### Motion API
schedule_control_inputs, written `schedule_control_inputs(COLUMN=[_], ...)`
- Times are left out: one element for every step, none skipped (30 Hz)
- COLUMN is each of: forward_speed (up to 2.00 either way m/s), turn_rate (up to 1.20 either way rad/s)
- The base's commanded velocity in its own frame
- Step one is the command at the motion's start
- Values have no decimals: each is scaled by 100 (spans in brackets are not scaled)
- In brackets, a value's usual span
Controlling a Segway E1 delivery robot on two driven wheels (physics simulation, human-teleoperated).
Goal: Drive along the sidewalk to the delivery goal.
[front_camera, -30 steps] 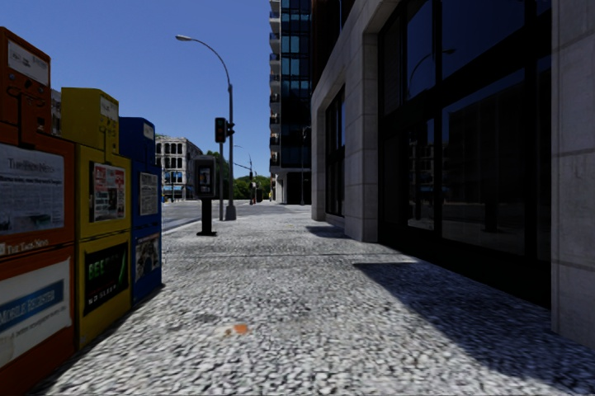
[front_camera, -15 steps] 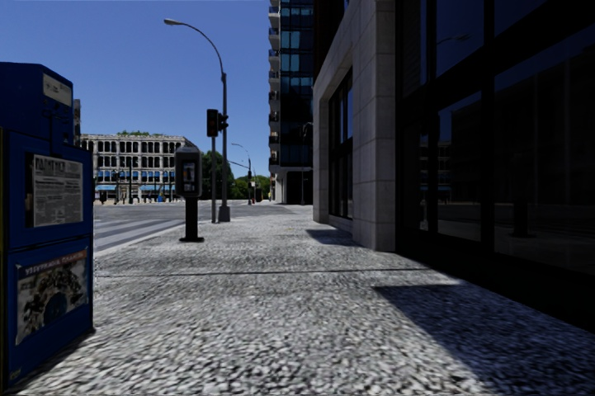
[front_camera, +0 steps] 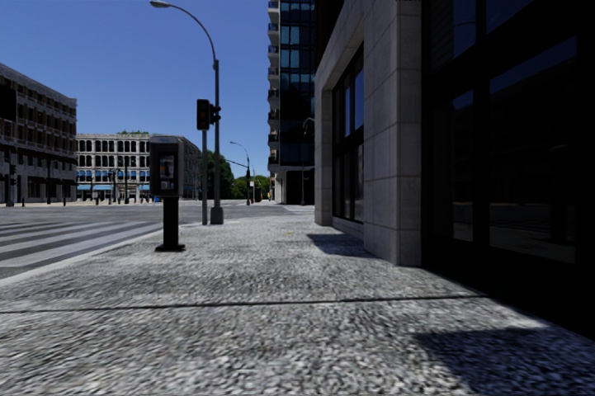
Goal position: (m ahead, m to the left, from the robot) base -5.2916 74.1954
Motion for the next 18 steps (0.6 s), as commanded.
schedule_control_inputs(forward_speed=[195, 195, 195, 195, 195, 195, 197, 197, 197, 197, 197, 197, 197, 197, 197, 197, 197, 197], turn_rate=[0, 0, 0, 0, 0, 0, 0, 0, 0, 0, 0, 0, 0, 0, 0, 0, 0, 0])
